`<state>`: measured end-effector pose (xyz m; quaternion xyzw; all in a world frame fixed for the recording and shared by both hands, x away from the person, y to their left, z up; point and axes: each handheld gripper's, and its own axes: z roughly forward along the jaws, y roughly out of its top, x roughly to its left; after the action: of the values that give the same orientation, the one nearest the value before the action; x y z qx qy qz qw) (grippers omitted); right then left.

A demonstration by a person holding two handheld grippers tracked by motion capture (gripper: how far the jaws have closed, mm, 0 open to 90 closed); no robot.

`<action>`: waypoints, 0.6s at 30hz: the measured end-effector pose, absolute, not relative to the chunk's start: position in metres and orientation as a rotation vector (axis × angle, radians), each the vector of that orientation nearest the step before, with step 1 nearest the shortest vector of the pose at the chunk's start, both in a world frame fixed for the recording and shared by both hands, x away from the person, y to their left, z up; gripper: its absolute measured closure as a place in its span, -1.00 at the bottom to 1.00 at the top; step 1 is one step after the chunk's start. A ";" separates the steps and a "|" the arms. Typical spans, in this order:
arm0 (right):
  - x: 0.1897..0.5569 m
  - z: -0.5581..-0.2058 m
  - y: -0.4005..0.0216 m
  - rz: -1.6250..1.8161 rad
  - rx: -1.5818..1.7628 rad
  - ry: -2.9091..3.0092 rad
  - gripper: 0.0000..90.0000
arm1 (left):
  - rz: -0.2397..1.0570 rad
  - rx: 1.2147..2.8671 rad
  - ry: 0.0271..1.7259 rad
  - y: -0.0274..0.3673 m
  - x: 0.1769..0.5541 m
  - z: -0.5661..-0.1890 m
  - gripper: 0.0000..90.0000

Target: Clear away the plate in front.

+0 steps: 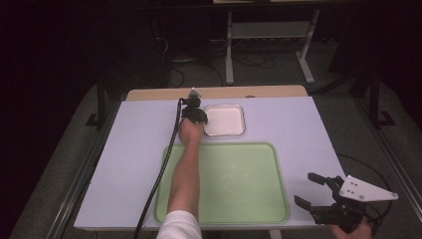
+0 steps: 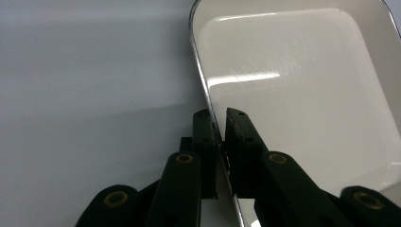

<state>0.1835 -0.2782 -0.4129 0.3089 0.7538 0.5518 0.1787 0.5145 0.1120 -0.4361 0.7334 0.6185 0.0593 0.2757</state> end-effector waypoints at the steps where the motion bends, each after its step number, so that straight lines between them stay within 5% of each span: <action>1: 0.183 -0.413 -0.278 1.560 0.873 2.131 -0.66 | 0.146 1.955 1.667 0.112 0.515 -0.437 0.89; 18: 0.183 -0.413 -0.279 1.558 0.875 2.126 -0.66 | 0.001 1.780 1.685 0.125 0.512 -0.436 0.97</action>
<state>0.1832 -0.2789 -0.4130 0.3098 0.7529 0.5517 0.1810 0.5120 0.1246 -0.4360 0.6832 0.6470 0.0004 0.3385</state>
